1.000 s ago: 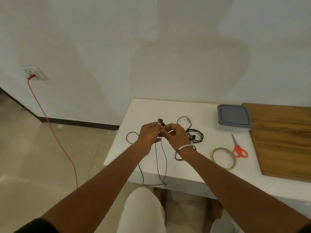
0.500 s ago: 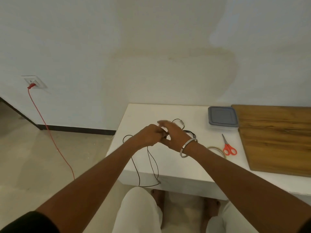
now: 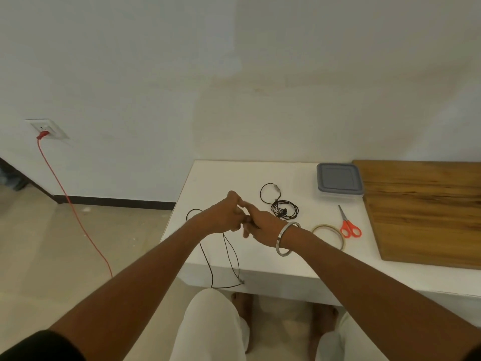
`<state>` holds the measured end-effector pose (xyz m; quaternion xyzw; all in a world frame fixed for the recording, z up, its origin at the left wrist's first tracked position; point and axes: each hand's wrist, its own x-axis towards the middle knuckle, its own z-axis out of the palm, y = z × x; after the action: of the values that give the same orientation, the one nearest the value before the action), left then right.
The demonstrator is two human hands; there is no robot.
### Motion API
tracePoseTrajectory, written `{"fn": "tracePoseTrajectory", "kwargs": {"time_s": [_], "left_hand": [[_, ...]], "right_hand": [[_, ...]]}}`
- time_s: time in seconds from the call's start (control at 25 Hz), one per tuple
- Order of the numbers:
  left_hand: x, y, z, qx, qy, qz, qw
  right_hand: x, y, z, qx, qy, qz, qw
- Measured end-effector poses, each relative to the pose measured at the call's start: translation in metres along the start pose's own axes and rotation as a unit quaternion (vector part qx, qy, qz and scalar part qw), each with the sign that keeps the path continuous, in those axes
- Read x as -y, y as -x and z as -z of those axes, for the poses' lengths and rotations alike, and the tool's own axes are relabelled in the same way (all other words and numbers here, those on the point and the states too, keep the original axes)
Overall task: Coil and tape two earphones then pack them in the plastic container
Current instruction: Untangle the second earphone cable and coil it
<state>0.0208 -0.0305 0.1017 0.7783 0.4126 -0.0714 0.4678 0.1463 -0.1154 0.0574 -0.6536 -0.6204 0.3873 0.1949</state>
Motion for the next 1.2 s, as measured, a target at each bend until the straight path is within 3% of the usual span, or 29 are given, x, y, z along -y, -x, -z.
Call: {"fn": "tracePoseTrajectory", "kwargs": {"time_s": [0.2,0.4,0.56,0.68,0.84,0.92,1.04,1.12,1.2], "left_hand": [[0.007,-0.005,0.0,-0.032,-0.062,-0.074,0.995],[0.01,0.001,0.004,0.002,-0.031,-0.115,0.993],[0.019,0.001,0.004,-0.073,0.01,-0.149,0.986],[0.02,0.005,0.0,-0.088,0.106,-0.15,0.979],[0.009,0.011,-0.015,-0.07,0.16,-0.096,0.98],[0.011,0.009,-0.027,-0.057,0.087,-0.076,0.992],[0.011,0.004,-0.043,-0.071,0.082,-0.05,0.993],[0.01,0.003,-0.045,-0.088,0.096,-0.068,0.989],[0.01,0.004,-0.05,-0.044,0.126,-0.109,0.985]], "right_hand": [[0.006,0.001,0.011,0.033,-0.004,-0.034,0.999],[0.008,0.008,0.016,0.082,-0.179,-0.094,0.976],[0.012,0.022,0.015,0.104,-0.432,-0.117,0.888],[0.018,0.027,0.012,0.125,-0.569,-0.042,0.811],[0.026,0.027,0.011,0.101,-0.632,0.049,0.767],[0.031,0.028,0.013,0.096,-0.665,0.06,0.738],[0.032,0.026,0.016,0.077,-0.693,0.077,0.712],[0.031,0.024,0.018,0.044,-0.708,0.09,0.699],[0.028,0.023,0.022,-0.007,-0.7,0.097,0.707]]}}
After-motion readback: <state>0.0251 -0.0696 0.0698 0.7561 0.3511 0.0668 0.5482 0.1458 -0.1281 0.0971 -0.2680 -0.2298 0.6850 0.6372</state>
